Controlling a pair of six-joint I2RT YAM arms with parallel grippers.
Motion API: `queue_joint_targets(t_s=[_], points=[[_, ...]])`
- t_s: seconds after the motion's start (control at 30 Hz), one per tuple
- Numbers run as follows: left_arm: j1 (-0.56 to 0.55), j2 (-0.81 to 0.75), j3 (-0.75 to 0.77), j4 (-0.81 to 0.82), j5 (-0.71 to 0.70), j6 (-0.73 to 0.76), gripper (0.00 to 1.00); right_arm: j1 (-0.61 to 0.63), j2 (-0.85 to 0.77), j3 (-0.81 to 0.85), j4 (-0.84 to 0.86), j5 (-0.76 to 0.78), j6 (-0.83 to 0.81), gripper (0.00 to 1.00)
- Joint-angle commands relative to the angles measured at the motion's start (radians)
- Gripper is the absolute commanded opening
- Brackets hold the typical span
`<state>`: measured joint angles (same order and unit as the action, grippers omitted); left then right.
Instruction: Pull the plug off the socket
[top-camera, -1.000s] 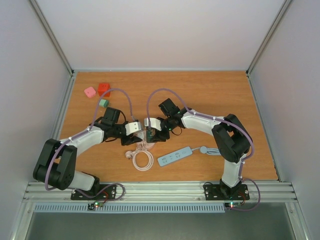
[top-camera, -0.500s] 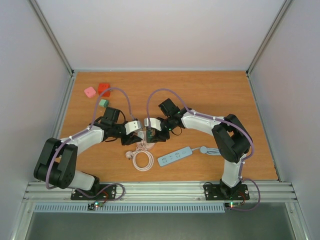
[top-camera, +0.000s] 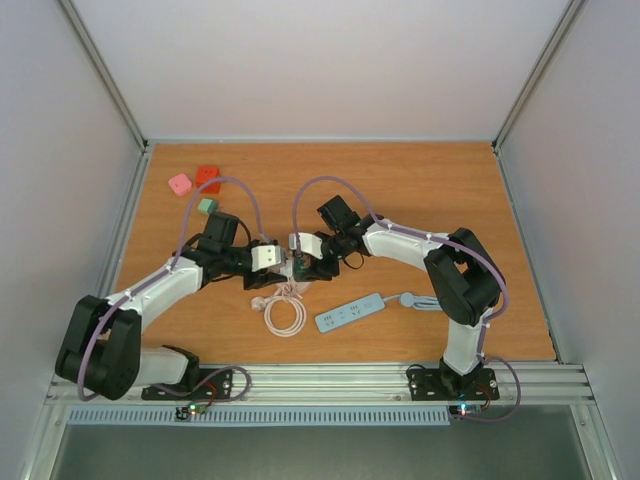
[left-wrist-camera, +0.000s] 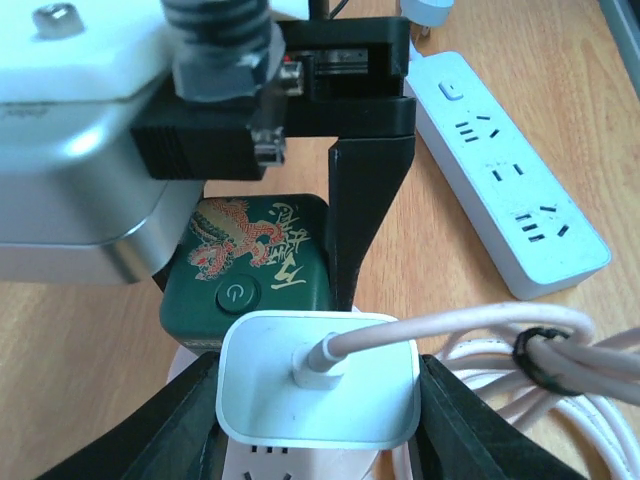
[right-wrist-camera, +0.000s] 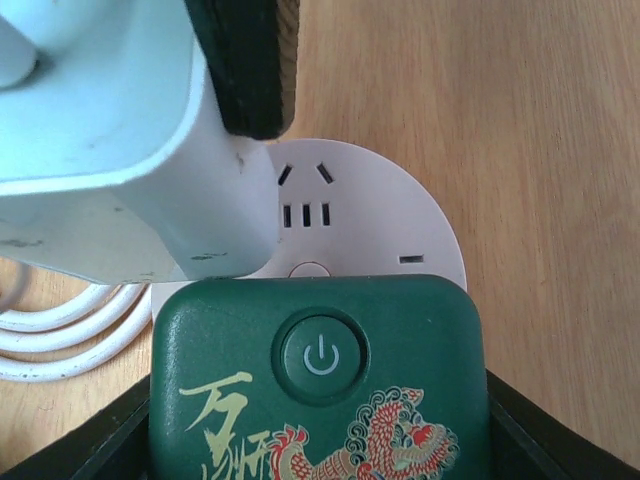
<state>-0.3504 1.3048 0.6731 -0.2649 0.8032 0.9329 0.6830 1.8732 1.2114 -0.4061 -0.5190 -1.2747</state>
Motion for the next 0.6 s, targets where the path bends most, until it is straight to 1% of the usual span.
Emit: queue_joint_targets(t_s=[0.0, 0.07, 0.17, 0.27, 0.33, 0.43, 0.5, 0.57], points=[[0.003, 0.007, 0.024, 0.051, 0.114, -0.088, 0.29, -0.010, 0.062, -0.024, -0.049, 0.163, 0.016, 0.02], [0.020, -0.005, 0.021, 0.028, 0.110, -0.092, 0.29, -0.011, 0.059, -0.026, -0.051, 0.162, 0.015, 0.01], [0.091, -0.003, 0.038, -0.042, 0.107, -0.073, 0.29, -0.012, 0.054, -0.026, -0.053, 0.155, 0.020, 0.01], [0.188, 0.024, 0.098, -0.135, 0.077, -0.047, 0.30, -0.010, 0.052, -0.021, -0.053, 0.147, 0.032, 0.01], [0.271, 0.052, 0.146, -0.198, 0.049, -0.018, 0.30, -0.010, 0.050, -0.017, -0.056, 0.146, 0.036, 0.02], [0.356, 0.100, 0.221, -0.276, -0.041, 0.015, 0.31, -0.011, 0.047, -0.016, -0.058, 0.143, 0.037, 0.02], [0.420, 0.129, 0.263, -0.298, -0.102, 0.001, 0.31, -0.010, 0.047, -0.016, -0.056, 0.144, 0.036, 0.02], [0.461, 0.159, 0.307, -0.321, -0.156, -0.013, 0.32, -0.011, 0.047, -0.014, -0.055, 0.142, 0.038, 0.02]])
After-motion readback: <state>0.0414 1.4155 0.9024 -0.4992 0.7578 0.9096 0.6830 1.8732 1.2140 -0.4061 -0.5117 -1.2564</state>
